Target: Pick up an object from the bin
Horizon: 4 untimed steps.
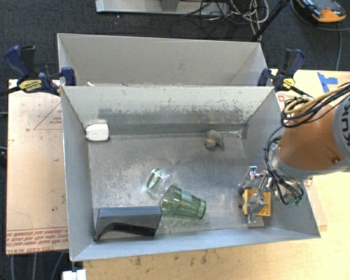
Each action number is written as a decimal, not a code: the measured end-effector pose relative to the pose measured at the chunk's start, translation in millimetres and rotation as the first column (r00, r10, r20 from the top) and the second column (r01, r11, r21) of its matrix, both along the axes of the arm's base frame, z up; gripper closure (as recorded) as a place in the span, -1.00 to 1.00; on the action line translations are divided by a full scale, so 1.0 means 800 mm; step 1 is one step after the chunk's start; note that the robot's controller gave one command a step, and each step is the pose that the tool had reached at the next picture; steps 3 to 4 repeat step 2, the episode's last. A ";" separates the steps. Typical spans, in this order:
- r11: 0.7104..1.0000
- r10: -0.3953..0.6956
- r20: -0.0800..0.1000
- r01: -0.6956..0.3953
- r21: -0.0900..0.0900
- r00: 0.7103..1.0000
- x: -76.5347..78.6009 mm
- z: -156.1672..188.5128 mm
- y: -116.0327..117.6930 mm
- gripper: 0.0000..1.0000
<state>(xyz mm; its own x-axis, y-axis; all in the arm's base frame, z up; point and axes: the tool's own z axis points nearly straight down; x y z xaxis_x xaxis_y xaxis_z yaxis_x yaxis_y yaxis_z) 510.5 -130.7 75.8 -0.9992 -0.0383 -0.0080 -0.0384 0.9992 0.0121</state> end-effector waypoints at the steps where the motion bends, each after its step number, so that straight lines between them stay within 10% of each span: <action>1: 1.000 0.001 0.000 -0.001 0.000 1.000 0.000 0.000 0.000 1.00; 2: 0.947 0.322 0.000 -0.322 -0.016 0.947 -0.017 0.157 -0.012 1.00; 4: 0.947 0.322 0.000 -0.322 -0.016 0.947 -0.017 0.157 -0.012 1.00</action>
Offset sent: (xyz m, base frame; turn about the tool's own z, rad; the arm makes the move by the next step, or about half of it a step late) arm -0.0152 -0.0096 0.1228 -0.3301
